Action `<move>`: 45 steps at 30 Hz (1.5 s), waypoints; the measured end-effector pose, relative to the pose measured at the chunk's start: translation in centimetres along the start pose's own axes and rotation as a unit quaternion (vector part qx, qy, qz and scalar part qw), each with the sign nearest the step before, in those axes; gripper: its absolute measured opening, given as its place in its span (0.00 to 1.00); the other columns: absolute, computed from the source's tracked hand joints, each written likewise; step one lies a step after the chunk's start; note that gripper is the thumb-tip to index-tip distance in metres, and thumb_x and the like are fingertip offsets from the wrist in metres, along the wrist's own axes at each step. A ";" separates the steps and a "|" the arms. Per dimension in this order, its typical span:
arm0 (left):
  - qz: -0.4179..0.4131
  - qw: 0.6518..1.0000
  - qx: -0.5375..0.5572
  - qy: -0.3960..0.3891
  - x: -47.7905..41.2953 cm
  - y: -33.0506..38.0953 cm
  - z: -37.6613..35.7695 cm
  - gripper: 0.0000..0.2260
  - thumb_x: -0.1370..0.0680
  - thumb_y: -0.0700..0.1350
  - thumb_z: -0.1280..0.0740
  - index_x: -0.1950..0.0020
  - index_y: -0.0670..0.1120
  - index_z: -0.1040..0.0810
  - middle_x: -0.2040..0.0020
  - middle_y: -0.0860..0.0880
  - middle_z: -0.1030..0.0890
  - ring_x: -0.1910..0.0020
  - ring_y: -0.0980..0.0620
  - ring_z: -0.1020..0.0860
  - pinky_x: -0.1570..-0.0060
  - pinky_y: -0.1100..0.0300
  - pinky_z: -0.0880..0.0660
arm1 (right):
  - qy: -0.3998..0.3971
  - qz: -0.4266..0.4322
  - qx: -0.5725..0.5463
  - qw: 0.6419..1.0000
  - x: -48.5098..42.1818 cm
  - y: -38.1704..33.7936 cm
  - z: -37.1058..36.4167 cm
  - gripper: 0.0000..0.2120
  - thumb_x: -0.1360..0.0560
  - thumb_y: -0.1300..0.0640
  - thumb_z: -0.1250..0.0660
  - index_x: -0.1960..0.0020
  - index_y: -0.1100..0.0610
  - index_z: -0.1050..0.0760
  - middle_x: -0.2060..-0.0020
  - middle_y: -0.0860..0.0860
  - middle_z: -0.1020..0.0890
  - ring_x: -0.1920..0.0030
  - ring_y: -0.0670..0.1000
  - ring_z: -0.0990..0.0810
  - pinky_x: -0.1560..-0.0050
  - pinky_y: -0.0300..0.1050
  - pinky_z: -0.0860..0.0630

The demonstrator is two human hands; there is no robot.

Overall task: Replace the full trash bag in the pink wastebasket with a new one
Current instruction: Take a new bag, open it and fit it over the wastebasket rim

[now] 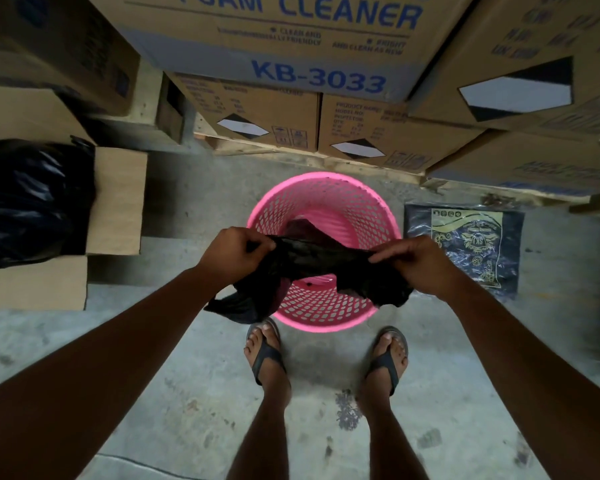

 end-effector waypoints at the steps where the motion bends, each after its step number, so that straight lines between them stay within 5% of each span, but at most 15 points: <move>1: -0.008 1.000 0.001 -0.008 -0.2 0.0 -0.1 0.07 0.23 0.48 0.31 0.48 0.51 0.15 0.52 0.49 0.14 0.56 0.54 0.19 0.55 0.63 0.27 | 0.005 -0.005 0.005 1.000 -0.1 0.0 -0.1 0.23 0.29 0.80 0.36 0.50 0.55 0.16 0.54 0.45 0.13 0.50 0.49 0.15 0.39 0.40 0.22; 5: -0.048 0.996 -0.035 -0.069 -0.3 0.0 -0.2 0.18 0.24 0.42 0.31 0.36 0.55 0.22 0.40 0.47 0.18 0.44 0.45 0.20 0.43 0.58 0.25 | 0.030 -0.054 -0.016 0.998 -0.7 -0.3 -0.5 0.20 0.27 0.78 0.36 0.38 0.65 0.23 0.42 0.57 0.19 0.44 0.54 0.19 0.40 0.33 0.25; 9: -0.085 0.983 -0.120 -0.113 -0.8 0.6 -0.3 0.20 0.22 0.45 0.34 0.30 0.56 0.28 0.36 0.46 0.21 0.41 0.39 0.22 0.43 0.51 0.24 | 0.004 -0.081 0.016 0.997 -1.7 -0.3 -0.3 0.22 0.25 0.76 0.36 0.34 0.62 0.25 0.38 0.58 0.20 0.38 0.57 0.21 0.29 0.49 0.30; 15: -0.121 0.940 -0.302 -0.101 -2.1 0.5 0.5 0.47 0.35 0.58 0.25 0.22 0.50 0.46 0.27 0.43 0.35 0.35 0.39 0.29 0.42 0.49 0.25 | -0.004 0.000 0.179 0.984 -2.4 -1.0 1.0 0.24 0.26 0.73 0.36 0.33 0.55 0.24 0.41 0.54 0.18 0.41 0.52 0.20 0.44 0.20 0.32; 17: -0.134 0.918 -0.361 -0.099 -2.1 -0.1 0.2 0.56 0.40 0.64 0.25 0.22 0.48 0.51 0.28 0.40 0.38 0.33 0.38 0.33 0.37 0.47 0.30 | -0.015 0.010 0.212 0.977 -2.6 -0.8 1.5 0.27 0.27 0.71 0.33 0.31 0.52 0.27 0.38 0.54 0.19 0.38 0.51 0.21 0.38 0.26 0.32; 19: -0.135 0.907 -0.386 -0.100 -2.2 -0.6 -0.3 0.60 0.42 0.68 0.27 0.22 0.48 0.55 0.28 0.39 0.40 0.32 0.38 0.37 0.35 0.43 0.34 | -0.046 0.005 0.245 0.968 -2.7 -0.5 1.6 0.35 0.29 0.66 0.29 0.26 0.47 0.33 0.33 0.53 0.23 0.34 0.52 0.24 0.30 0.42 0.31; 21: -0.124 0.917 -0.367 -0.097 -2.4 -0.8 -0.8 0.54 0.38 0.68 0.30 0.21 0.50 0.55 0.29 0.38 0.41 0.32 0.37 0.38 0.35 0.42 0.36 | -0.048 0.002 0.270 0.962 -3.2 -0.4 1.5 0.40 0.30 0.65 0.30 0.23 0.46 0.39 0.31 0.55 0.25 0.31 0.55 0.26 0.29 0.51 0.31; 24: -0.105 0.942 -0.314 -0.050 -3.4 -0.2 -0.9 0.40 0.29 0.60 0.39 0.21 0.50 0.52 0.31 0.38 0.37 0.34 0.37 0.35 0.37 0.42 0.35 | -0.003 0.011 0.280 0.960 -4.2 -1.0 0.9 0.40 0.30 0.67 0.33 0.22 0.53 0.43 0.33 0.62 0.26 0.33 0.61 0.27 0.31 0.51 0.30; 30: -0.040 0.965 -0.260 0.019 -6.7 0.8 -1.7 0.30 0.23 0.55 0.46 0.23 0.44 0.47 0.36 0.37 0.33 0.39 0.35 0.31 0.40 0.41 0.32 | 0.117 0.011 0.348 0.930 -6.8 -1.2 -1.0 0.36 0.30 0.56 0.43 0.22 0.55 0.42 0.43 0.65 0.28 0.45 0.67 0.26 0.39 0.55 0.25; 38: -0.018 0.967 -0.249 0.041 -9.7 -0.1 -1.5 0.24 0.19 0.52 0.46 0.24 0.47 0.41 0.37 0.37 0.31 0.38 0.36 0.31 0.40 0.42 0.32 | 0.140 -0.092 0.434 0.885 -10.0 -1.9 -0.9 0.35 0.28 0.54 0.32 0.24 0.43 0.42 0.36 0.61 0.34 0.35 0.64 0.33 0.35 0.63 0.32; 42: -0.018 0.983 -0.179 0.048 -10.9 -0.7 -1.2 0.21 0.19 0.53 0.45 0.29 0.47 0.32 0.40 0.38 0.28 0.41 0.35 0.28 0.41 0.41 0.29 | 0.113 -0.159 0.329 0.924 -11.8 -1.4 0.1 0.32 0.33 0.51 0.35 0.31 0.36 0.36 0.36 0.60 0.29 0.35 0.65 0.30 0.31 0.64 0.34; 45: 0.042 0.989 -0.138 0.028 -11.5 -2.1 -1.7 0.21 0.19 0.57 0.47 0.36 0.45 0.26 0.40 0.37 0.27 0.40 0.35 0.28 0.40 0.40 0.30 | 0.071 -0.174 0.270 0.944 -13.1 -0.8 0.7 0.29 0.38 0.50 0.36 0.36 0.43 0.30 0.41 0.60 0.23 0.40 0.63 0.23 0.36 0.60 0.25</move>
Point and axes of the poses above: each hand's wrist, its own x-axis away from the middle knuckle, its own z-axis out of the back of the hand, y = z × x, the point moved 1 cm from there along -x, towards the middle knuckle
